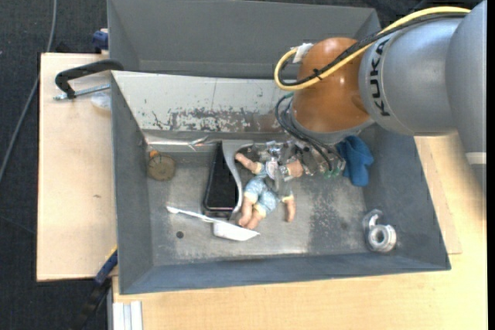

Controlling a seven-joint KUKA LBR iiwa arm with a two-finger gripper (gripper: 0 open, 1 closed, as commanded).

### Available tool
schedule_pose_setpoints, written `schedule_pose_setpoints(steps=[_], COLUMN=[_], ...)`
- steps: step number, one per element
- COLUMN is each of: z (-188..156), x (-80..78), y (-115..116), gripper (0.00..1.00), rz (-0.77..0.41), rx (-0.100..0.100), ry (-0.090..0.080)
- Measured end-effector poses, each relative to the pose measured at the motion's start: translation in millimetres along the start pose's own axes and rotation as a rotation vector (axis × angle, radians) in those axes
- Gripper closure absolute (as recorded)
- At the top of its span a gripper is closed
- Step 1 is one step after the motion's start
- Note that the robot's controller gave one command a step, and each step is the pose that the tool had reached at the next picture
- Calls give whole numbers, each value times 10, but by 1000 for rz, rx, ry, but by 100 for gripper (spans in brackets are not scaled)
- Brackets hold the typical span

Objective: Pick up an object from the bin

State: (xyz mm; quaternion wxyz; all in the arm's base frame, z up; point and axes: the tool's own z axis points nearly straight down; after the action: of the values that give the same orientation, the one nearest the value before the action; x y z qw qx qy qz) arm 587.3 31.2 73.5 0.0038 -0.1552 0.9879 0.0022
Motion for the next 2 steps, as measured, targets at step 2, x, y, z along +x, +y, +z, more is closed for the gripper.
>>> schedule_pose_setpoints(steps=[2], z=[-995], x=[-116], y=[-50], gripper=[100], rz=[20], rx=[0], ry=[-6])
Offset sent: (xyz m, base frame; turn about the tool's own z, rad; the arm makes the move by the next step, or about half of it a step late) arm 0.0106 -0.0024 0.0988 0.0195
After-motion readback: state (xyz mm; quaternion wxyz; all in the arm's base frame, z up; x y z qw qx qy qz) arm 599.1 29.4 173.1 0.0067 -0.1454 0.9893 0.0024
